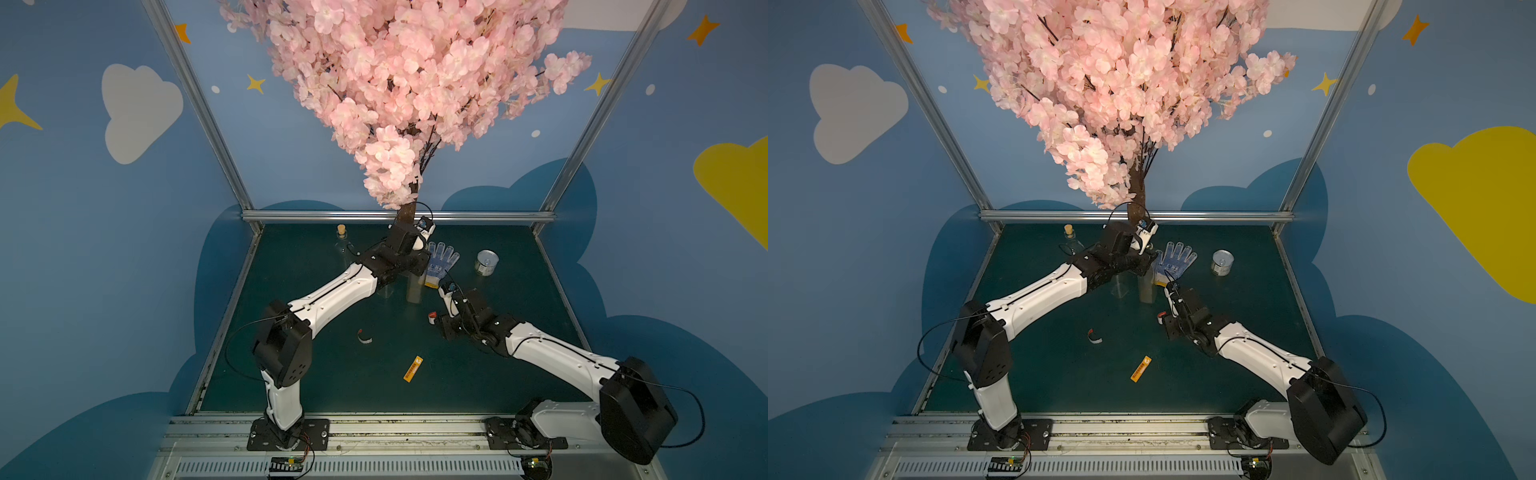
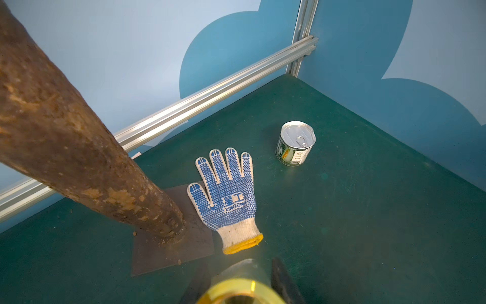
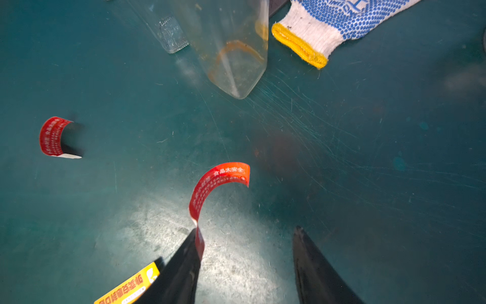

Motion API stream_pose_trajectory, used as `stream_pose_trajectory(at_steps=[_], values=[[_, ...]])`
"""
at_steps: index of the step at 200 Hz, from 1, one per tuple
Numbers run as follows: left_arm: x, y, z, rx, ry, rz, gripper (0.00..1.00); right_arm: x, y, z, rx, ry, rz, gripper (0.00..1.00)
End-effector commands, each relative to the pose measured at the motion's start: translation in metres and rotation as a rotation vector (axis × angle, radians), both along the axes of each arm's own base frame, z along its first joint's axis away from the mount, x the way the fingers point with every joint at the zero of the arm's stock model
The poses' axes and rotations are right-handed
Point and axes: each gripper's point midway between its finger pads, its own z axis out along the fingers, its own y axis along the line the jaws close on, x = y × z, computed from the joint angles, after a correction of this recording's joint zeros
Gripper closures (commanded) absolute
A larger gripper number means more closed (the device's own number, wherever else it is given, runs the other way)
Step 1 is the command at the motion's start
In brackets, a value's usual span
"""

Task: Remove the label from the bottle
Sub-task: Place the bottle at the center of the board.

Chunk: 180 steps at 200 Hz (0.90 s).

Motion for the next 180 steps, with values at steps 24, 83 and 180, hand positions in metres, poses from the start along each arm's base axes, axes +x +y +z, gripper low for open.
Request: stream_pose_trajectory(at_steps=[24, 83, 180], values=[[0.021, 0.007, 0.027, -0.052, -0.083, 0.046, 0.98, -0.004, -0.001, 0.001, 0.028, 0.003, 0.001, 0.44], [0.022, 0.009, 0.014, -0.068, -0.058, 0.049, 0.87, -0.005, 0.001, 0.000, 0.035, 0.007, 0.006, 0.44], [0.020, 0.016, 0.007, -0.069, -0.036, 0.073, 0.54, -0.004, 0.002, -0.001, 0.036, 0.010, 0.009, 0.44]])
